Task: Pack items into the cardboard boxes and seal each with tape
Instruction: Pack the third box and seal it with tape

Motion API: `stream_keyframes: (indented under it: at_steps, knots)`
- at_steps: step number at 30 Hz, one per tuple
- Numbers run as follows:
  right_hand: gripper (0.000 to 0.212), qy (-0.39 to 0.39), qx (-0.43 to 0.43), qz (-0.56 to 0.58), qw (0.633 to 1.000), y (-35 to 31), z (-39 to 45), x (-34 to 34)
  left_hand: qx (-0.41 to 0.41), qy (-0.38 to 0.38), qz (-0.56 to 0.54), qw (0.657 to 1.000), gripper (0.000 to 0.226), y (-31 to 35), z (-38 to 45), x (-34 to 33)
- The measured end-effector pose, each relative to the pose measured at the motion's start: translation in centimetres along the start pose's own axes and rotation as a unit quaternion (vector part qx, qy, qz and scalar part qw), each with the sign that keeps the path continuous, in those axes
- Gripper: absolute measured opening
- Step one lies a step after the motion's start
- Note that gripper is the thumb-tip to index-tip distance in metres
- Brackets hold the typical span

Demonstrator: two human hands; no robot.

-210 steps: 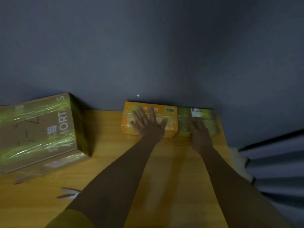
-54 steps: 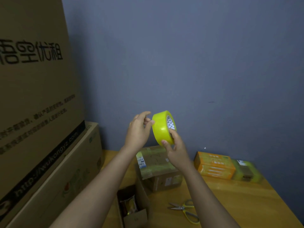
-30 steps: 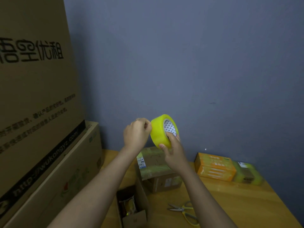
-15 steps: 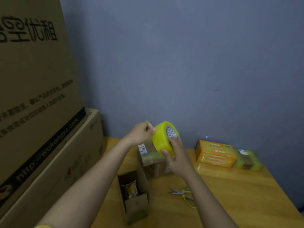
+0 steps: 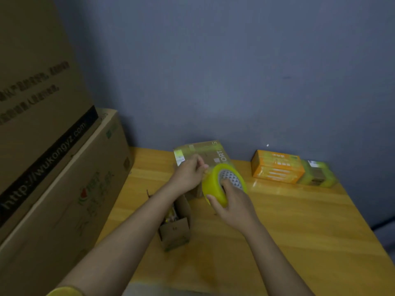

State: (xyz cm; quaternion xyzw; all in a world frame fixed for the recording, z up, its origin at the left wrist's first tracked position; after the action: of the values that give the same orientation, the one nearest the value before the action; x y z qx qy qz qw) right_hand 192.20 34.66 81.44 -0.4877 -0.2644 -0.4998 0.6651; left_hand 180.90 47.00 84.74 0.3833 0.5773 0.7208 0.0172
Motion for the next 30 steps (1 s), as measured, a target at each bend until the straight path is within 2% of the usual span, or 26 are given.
stream_keyframes:
  at_steps: [1,4,6,8,11,12,14,15,17,19,23,26,28,30]
  knots:
    - [0.039,-0.005,-0.002,0.003,1.0,0.3,-0.5,-0.1,0.023,-0.031,-0.037,0.999,0.014,-0.2,-0.2,-0.4]
    - [0.044,-0.006,-0.012,0.036,0.999,1.1,-2.1,-0.4,0.074,-0.086,-0.106,0.988,0.027,-1.4,-0.4,-1.4]
    - [0.048,-0.001,-0.024,0.029,0.999,1.6,-3.2,-0.7,0.074,-0.088,-0.062,0.991,0.016,-1.6,-0.7,-2.4]
    - [0.053,0.003,-0.031,-0.03,0.999,2.2,-4.2,-1.2,0.056,-0.075,0.031,0.995,0.015,-1.6,-1.2,-4.1]
    - [0.058,-0.041,-0.147,-0.068,0.986,3.5,-5.1,-1.8,0.035,-0.056,0.141,0.988,0.017,-1.2,-2.3,-6.3]
    - [0.055,-0.055,-0.194,-0.051,0.978,4.2,-5.4,-1.9,0.035,-0.059,0.133,0.989,0.017,-1.3,-2.4,-6.8]
    - [0.049,-0.068,-0.247,0.015,0.967,5.2,-6.0,-2.0,0.064,-0.087,0.047,0.993,0.016,-1.9,-2.5,-7.4]
    - [0.048,-0.065,-0.252,0.045,0.964,5.5,-6.5,-1.9,0.095,-0.107,-0.006,0.99,0.016,-2.2,-2.6,-7.4]
    - [0.061,-0.044,-0.232,0.069,0.969,5.4,-7.1,-1.8,0.151,-0.138,-0.076,0.976,0.018,-2.7,-3.0,-7.4]
    - [0.073,-0.033,-0.212,0.067,0.974,5.0,-7.7,-2.1,0.15,-0.152,-0.064,0.975,0.018,-3.4,-3.4,-7.5]
    - [0.057,-0.032,-0.235,0.1,0.966,4.2,-8.0,-2.6,0.127,-0.089,-0.082,0.985,0.017,-4.0,-3.7,-7.3]
    - [0.033,-0.023,-0.284,0.178,0.942,3.4,-8.4,-3.0,0.101,-0.035,-0.087,0.99,0.014,-4.3,-4.2,-6.3]
    - [0.027,-0.018,-0.291,0.192,0.937,2.3,-9.1,-3.5,0.074,-0.026,-0.04,0.996,0.015,-4.8,-5.4,-5.7]
    - [0.033,-0.02,-0.289,0.168,0.942,0.7,-9.7,-4.3,0.037,-0.016,0.039,0.998,0.016,-5.8,-6.7,-5.1]
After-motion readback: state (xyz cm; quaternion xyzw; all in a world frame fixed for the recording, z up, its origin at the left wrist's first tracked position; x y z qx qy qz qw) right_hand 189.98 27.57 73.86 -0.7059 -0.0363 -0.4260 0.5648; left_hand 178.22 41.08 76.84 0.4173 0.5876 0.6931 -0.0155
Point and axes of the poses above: each hand's wrist, its own z-axis towards the middle knuckle, its own x-axis out of the back of the hand, y = z × x, the point moved 2 cm from there along z, towards the middle knuckle, and after that the axes turned 3 degrees about -z, right-handed, at the moved point
